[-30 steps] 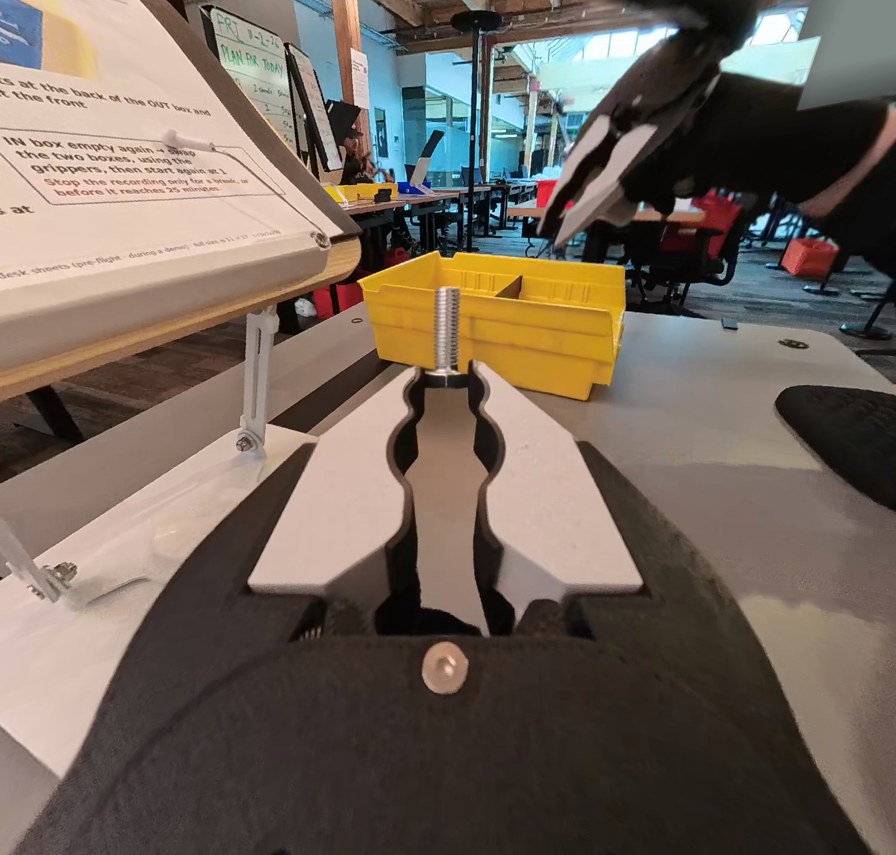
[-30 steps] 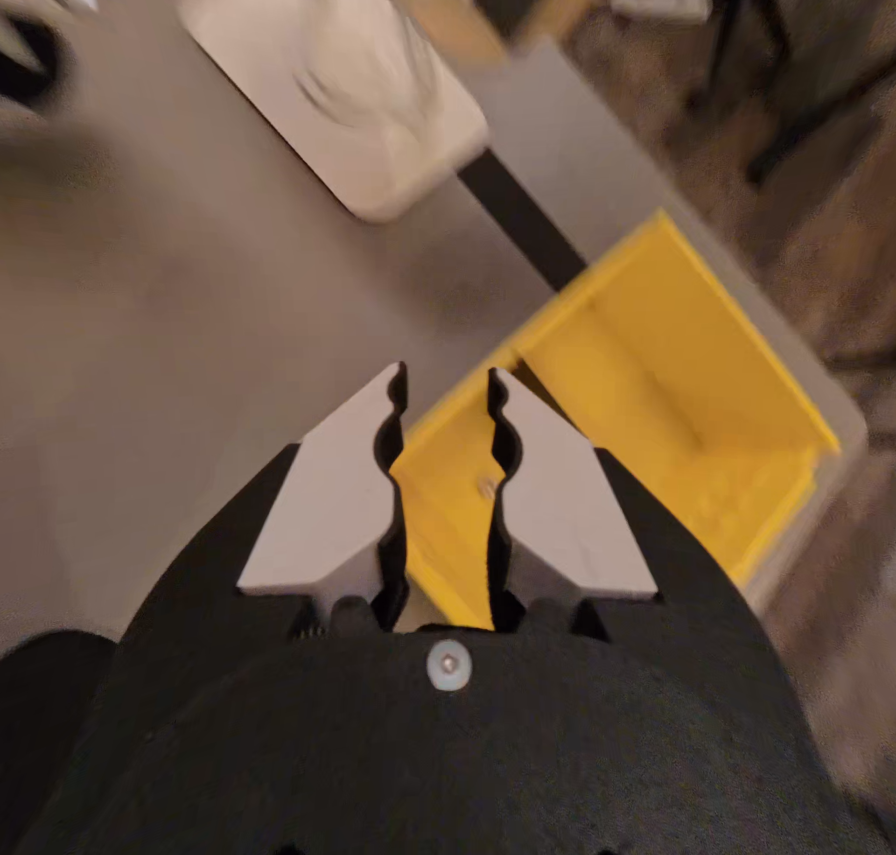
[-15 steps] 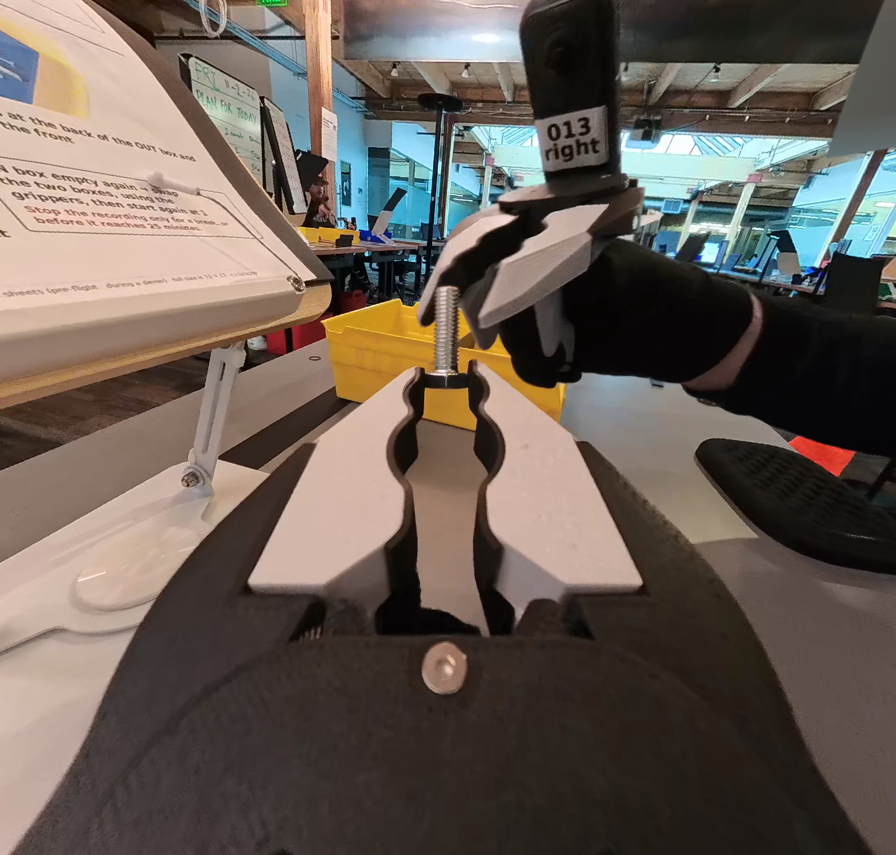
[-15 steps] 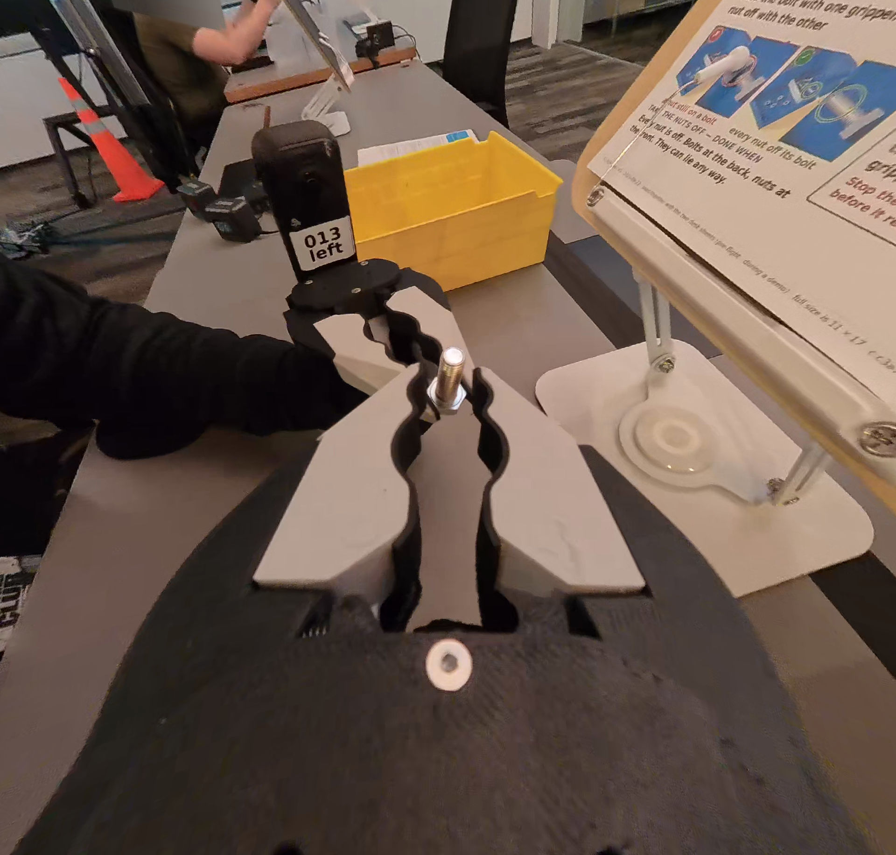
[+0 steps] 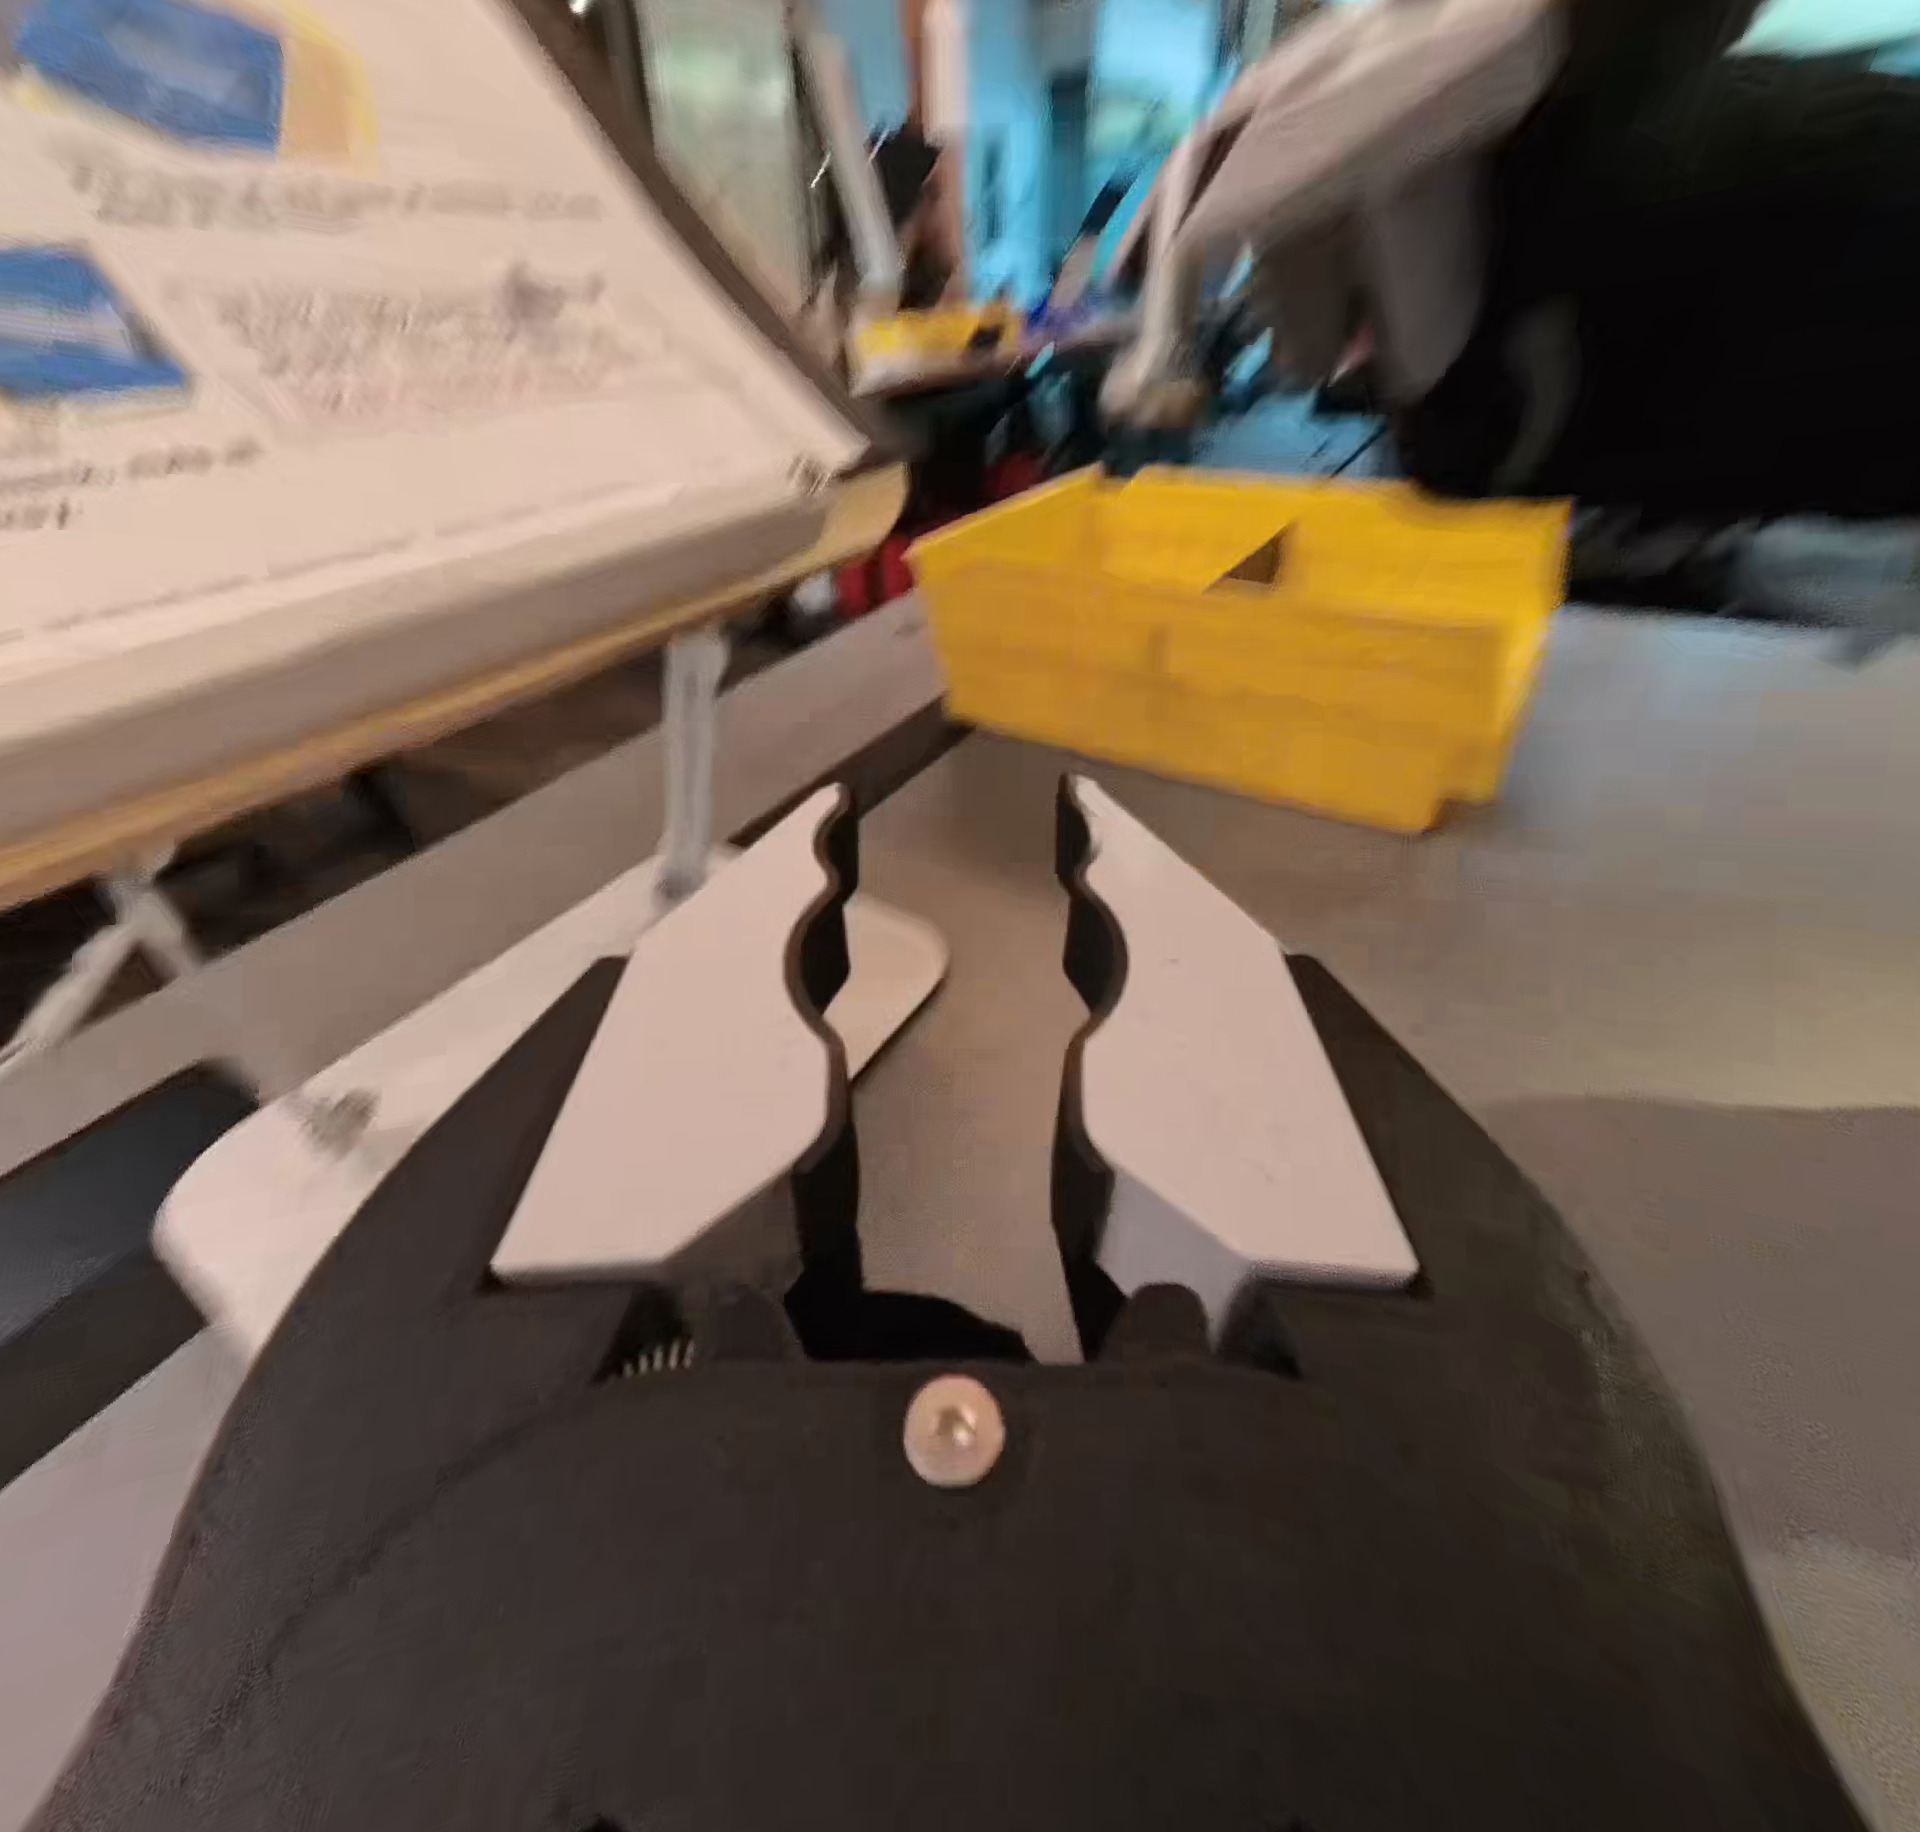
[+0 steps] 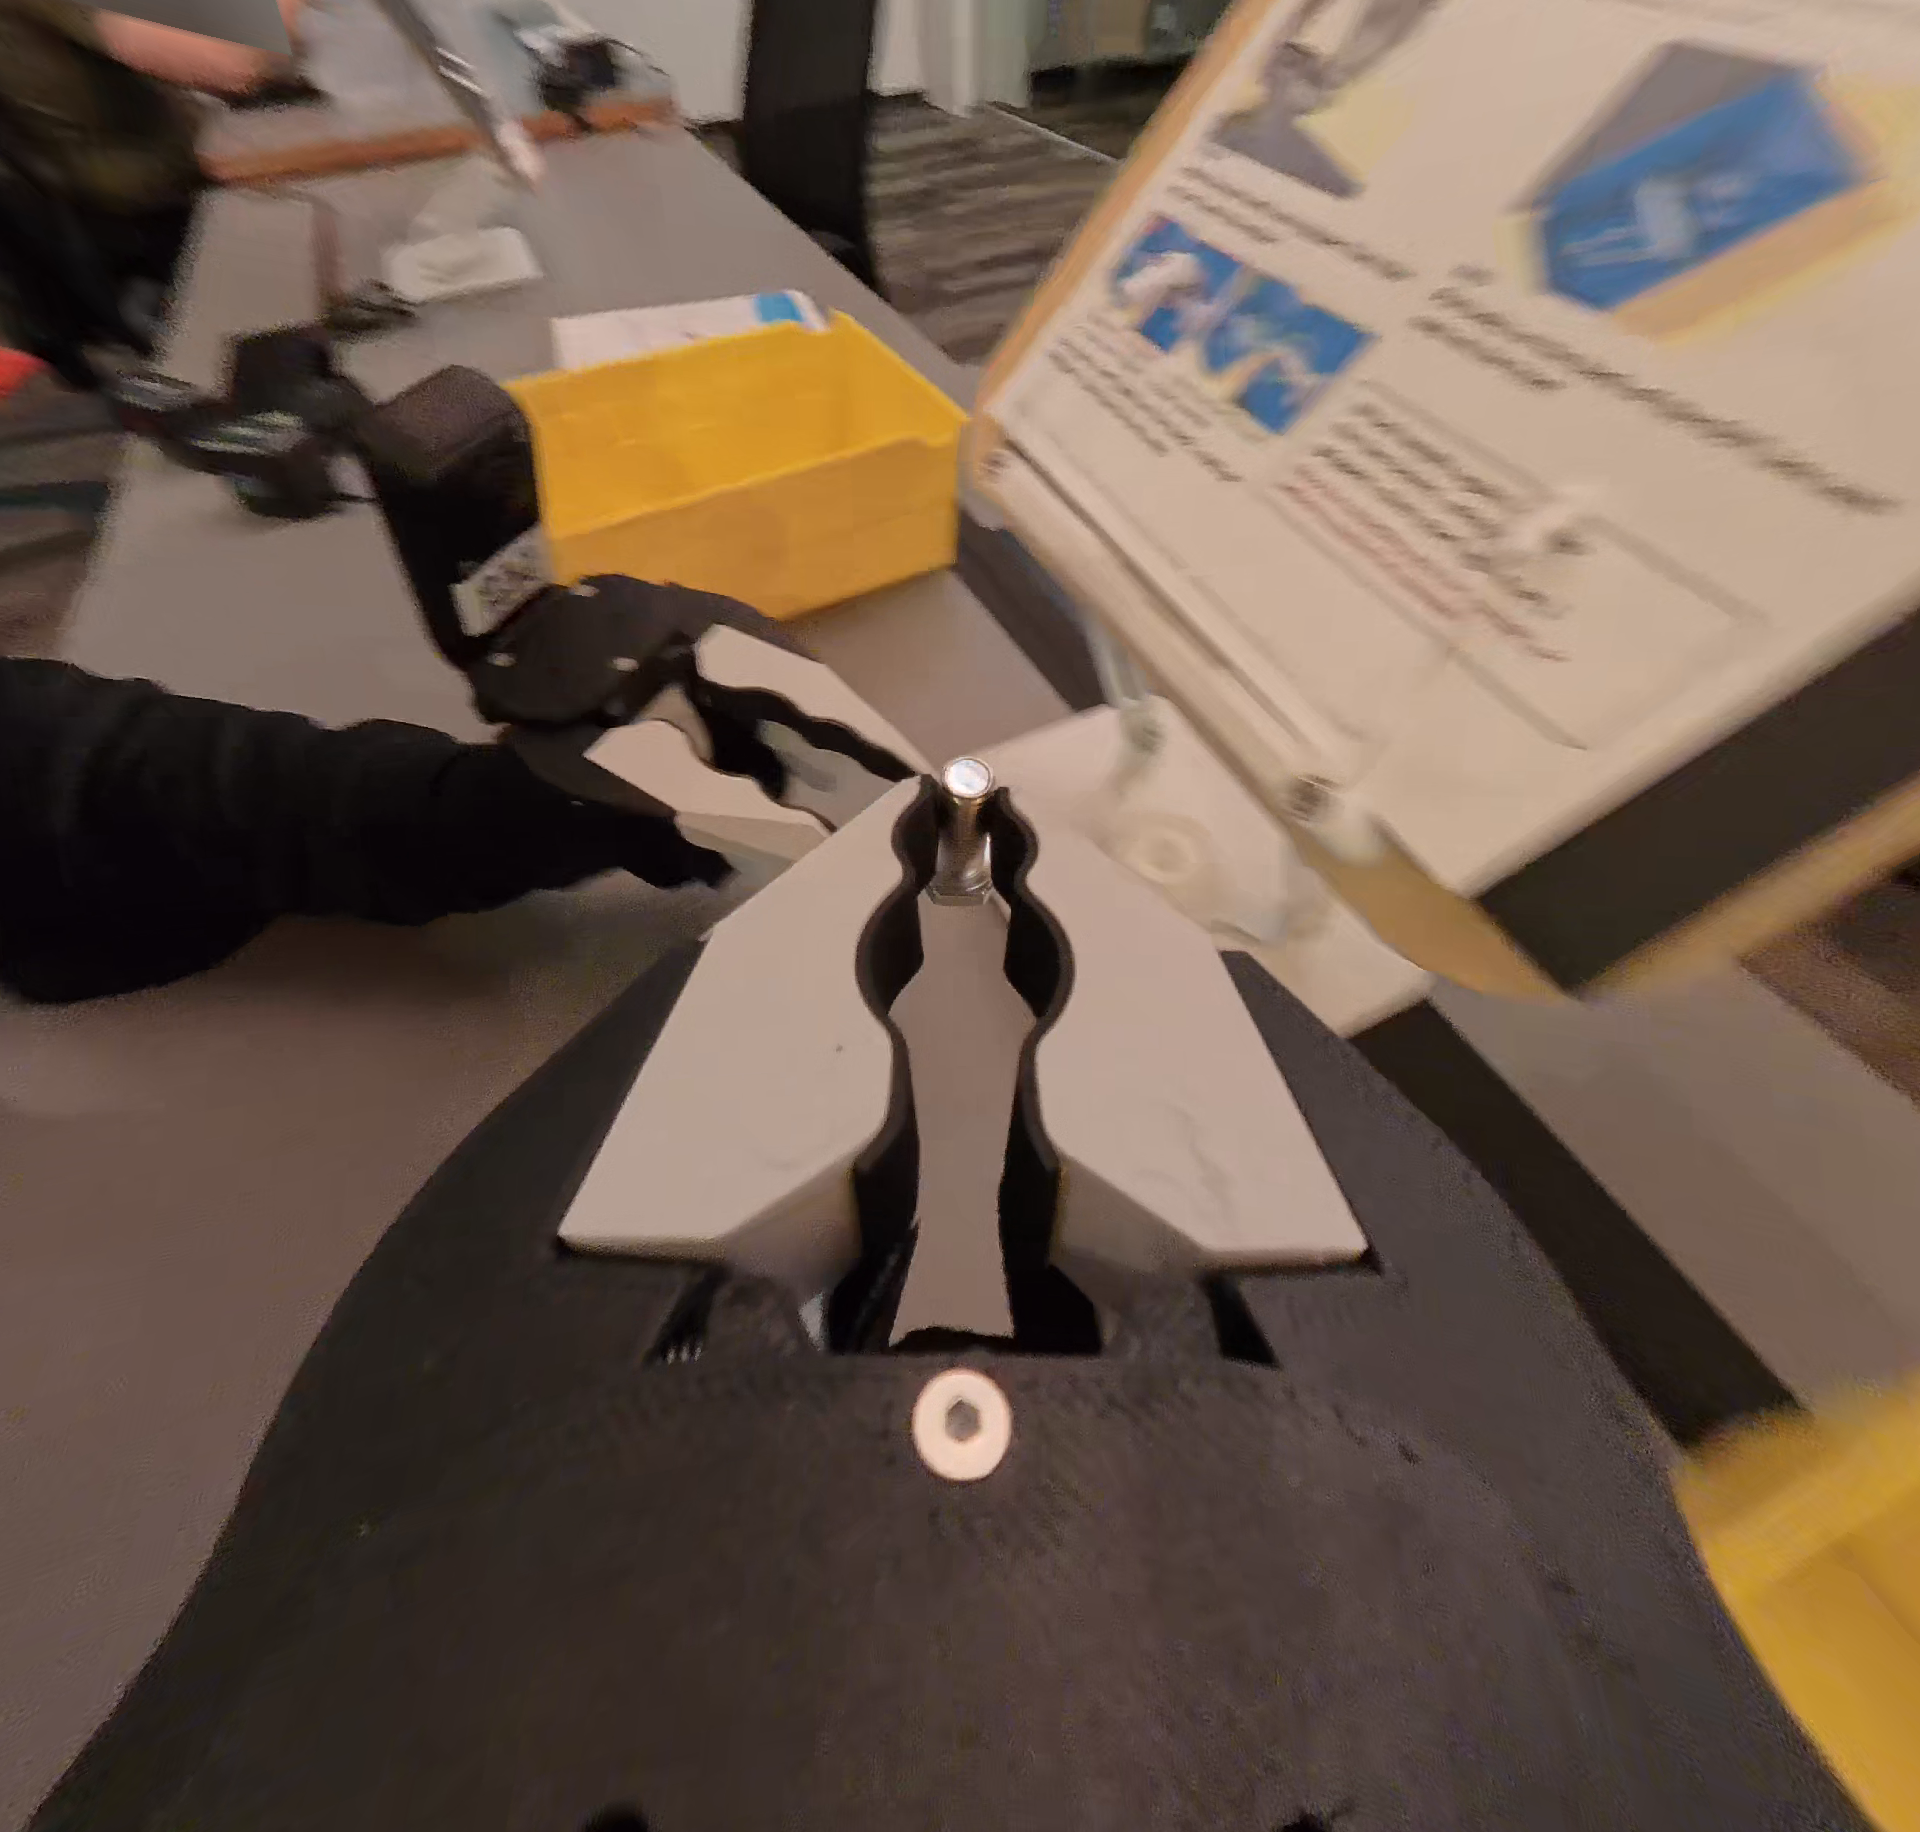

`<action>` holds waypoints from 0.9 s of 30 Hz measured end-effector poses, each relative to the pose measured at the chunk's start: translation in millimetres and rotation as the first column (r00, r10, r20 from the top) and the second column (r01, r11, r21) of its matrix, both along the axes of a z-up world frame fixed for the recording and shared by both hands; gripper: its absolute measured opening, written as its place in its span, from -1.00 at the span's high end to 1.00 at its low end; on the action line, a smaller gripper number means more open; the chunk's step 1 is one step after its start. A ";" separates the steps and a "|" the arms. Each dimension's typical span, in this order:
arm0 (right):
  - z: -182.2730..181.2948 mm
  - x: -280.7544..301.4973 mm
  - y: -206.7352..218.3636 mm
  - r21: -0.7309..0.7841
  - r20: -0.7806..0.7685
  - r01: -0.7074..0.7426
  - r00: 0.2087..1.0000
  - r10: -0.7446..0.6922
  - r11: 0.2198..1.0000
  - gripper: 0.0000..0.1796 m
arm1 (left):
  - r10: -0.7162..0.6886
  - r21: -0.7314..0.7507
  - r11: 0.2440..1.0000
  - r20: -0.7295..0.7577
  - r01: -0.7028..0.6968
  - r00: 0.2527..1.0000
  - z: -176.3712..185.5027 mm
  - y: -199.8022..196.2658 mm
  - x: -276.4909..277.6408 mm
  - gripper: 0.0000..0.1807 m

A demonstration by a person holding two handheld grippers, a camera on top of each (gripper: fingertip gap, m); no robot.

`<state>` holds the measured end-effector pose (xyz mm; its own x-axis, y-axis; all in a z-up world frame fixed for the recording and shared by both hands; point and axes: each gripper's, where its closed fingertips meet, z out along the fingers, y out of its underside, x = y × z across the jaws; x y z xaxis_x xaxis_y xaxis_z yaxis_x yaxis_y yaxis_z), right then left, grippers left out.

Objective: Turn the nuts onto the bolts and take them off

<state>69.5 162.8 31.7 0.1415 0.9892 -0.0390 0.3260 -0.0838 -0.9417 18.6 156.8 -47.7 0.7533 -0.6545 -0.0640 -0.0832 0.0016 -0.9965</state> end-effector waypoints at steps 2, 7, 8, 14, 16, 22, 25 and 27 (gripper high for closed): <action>5.3 31.3 27.5 0.055 0.070 0.108 0.991 -0.111 0.993 0.92 | 0.097 -0.064 0.992 -0.128 -0.106 0.987 -25.6 14.1 -9.8 0.64; 9.3 112.9 92.2 0.182 0.225 0.342 0.898 -0.378 0.922 0.92 | 0.201 -0.069 0.969 -0.334 -0.237 0.921 -53.1 25.9 -22.5 0.65; 8.2 127.8 104.2 0.204 0.249 0.380 0.871 -0.423 0.902 0.92 | 0.200 -0.089 0.966 -0.326 -0.241 0.924 -56.0 26.7 -22.6 0.65; -6.3 185.1 153.0 0.227 0.350 0.501 0.758 -0.550 0.835 0.92 | 0.225 -0.138 0.949 -0.337 -0.284 0.914 -69.1 32.9 -33.3 0.62; -14.6 196.3 165.9 0.244 0.390 0.519 0.721 -0.573 0.819 0.92 | 0.231 -0.134 0.948 -0.340 -0.290 0.912 -70.0 34.0 -35.7 0.62; -51.2 209.9 193.4 0.220 0.505 0.537 0.652 -0.566 0.815 0.92 | 0.236 -0.147 0.944 -0.326 -0.295 0.916 -71.1 35.6 -38.7 0.61; -76.0 216.9 202.5 0.186 0.580 0.545 0.610 -0.539 0.817 0.92 | 0.235 -0.151 0.942 -0.333 -0.298 0.913 -74.6 36.4 -39.7 0.61; -94.3 222.8 206.9 0.164 0.639 0.546 0.576 -0.510 0.821 0.92 | 0.237 -0.150 0.943 -0.331 -0.299 0.913 -74.6 36.8 -40.2 0.61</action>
